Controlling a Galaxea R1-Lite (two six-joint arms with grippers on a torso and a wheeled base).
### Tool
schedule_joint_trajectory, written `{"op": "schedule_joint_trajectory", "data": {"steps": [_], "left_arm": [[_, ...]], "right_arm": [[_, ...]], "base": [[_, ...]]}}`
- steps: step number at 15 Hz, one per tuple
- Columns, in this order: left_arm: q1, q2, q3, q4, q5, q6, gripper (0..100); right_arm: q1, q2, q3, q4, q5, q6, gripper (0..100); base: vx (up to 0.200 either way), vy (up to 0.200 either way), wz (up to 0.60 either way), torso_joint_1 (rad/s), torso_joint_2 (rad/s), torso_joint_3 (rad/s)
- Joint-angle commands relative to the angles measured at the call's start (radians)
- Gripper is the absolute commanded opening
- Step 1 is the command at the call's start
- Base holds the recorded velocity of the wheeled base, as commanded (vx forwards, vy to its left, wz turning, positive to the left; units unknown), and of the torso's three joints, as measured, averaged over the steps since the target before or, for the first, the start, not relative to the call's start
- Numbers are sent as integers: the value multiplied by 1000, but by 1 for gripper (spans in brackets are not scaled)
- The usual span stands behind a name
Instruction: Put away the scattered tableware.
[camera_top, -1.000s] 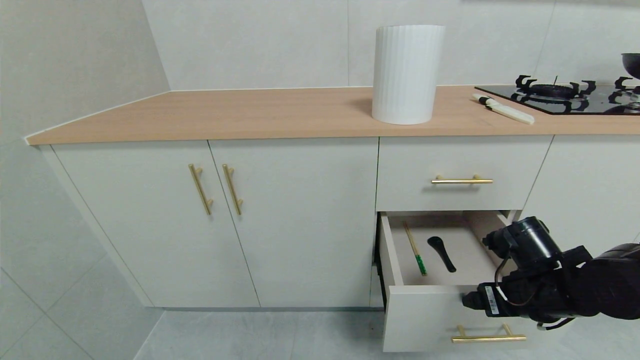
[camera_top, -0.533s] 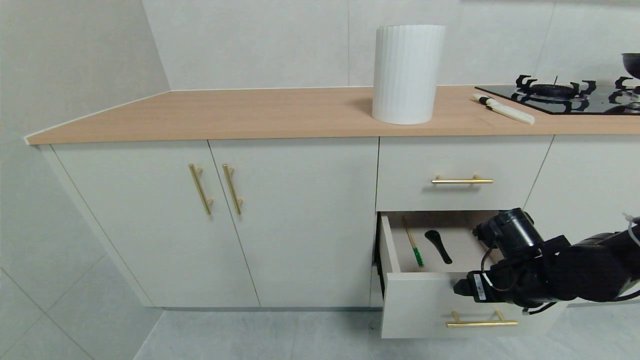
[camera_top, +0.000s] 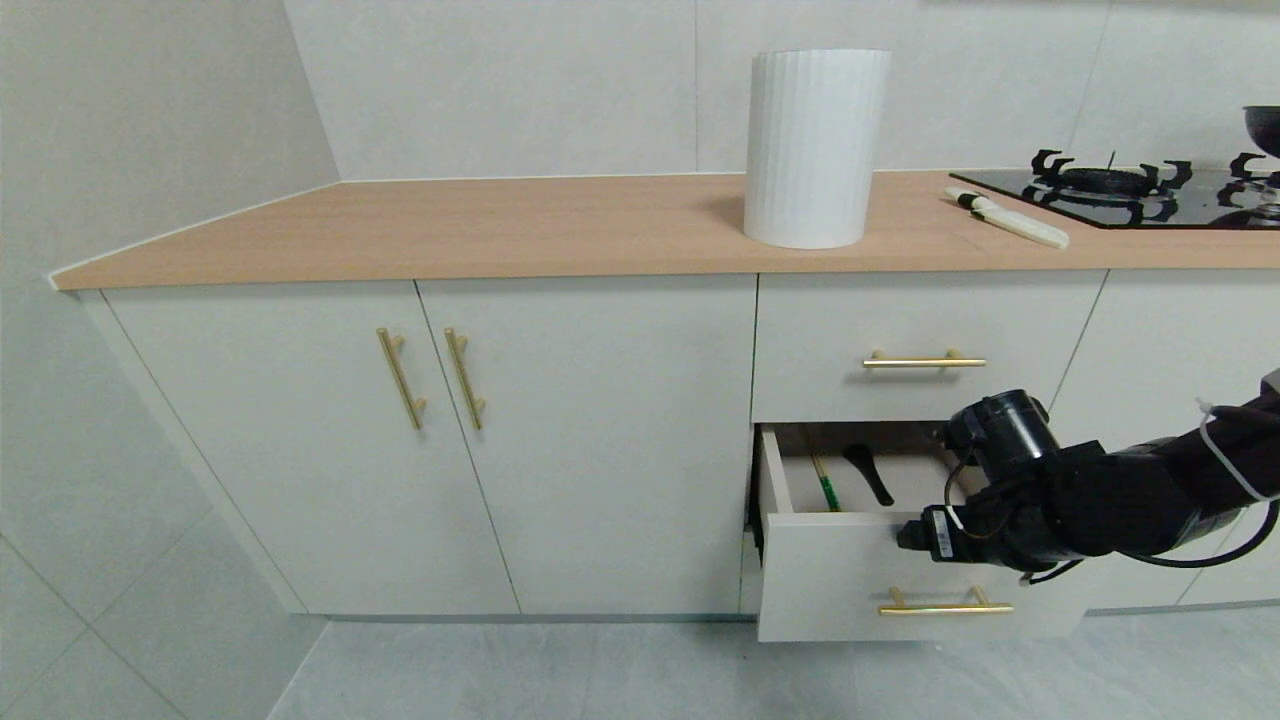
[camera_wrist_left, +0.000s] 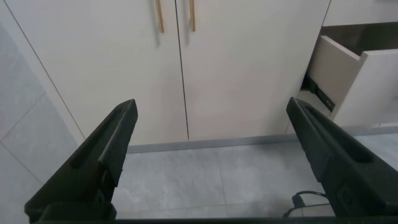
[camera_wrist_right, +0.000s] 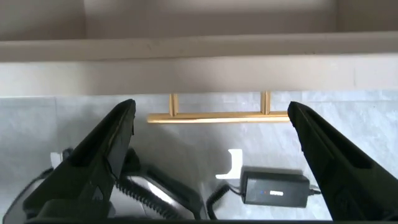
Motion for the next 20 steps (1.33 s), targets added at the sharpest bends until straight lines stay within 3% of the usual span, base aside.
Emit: {"op": "schedule_joint_trajectory", "data": {"steps": [1, 11, 20], "left_arm": [[0, 0, 0, 0, 0, 0, 100], [0, 0, 0, 0, 0, -1, 100], [0, 0, 0, 0, 0, 0, 100]], "right_arm": [[-16, 53, -59, 0, -1, -1, 100], [-33, 179, -240, -16, -6, -27, 100], [-85, 280, -233, -294, -18, -24, 100]], "base": [[0, 0, 0, 0, 0, 0], [0, 0, 0, 0, 0, 0], [0, 0, 0, 0, 0, 0]]}}
